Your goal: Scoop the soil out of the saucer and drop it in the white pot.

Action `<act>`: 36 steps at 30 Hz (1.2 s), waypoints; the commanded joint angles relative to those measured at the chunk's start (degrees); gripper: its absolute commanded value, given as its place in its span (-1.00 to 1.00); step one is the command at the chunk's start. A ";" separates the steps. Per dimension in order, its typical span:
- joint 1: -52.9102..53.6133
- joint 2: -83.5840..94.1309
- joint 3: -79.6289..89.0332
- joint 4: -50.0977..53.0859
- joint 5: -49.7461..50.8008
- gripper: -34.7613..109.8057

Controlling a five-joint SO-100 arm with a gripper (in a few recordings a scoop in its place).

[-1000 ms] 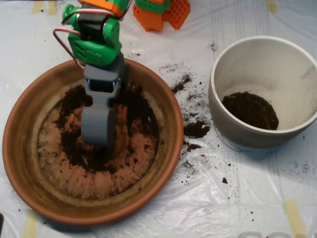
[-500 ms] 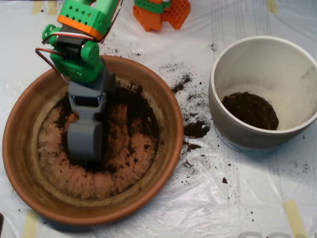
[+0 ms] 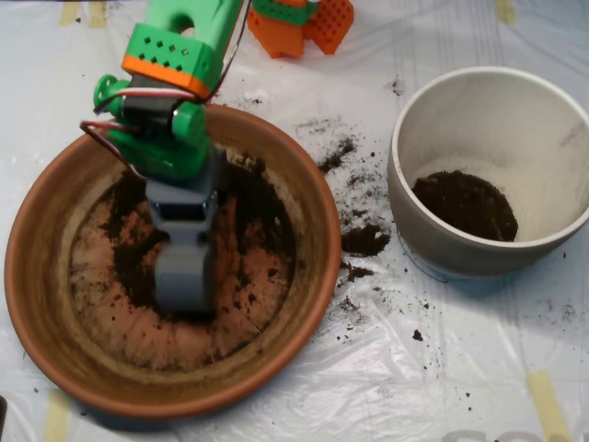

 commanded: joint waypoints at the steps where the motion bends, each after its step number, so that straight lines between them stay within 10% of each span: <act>1: 0.88 0.26 -4.31 2.55 -1.58 0.18; 23: 8.26 -3.96 -7.56 6.42 -10.63 -0.03; 36: 7.73 14.41 19.51 -11.87 -13.45 -0.08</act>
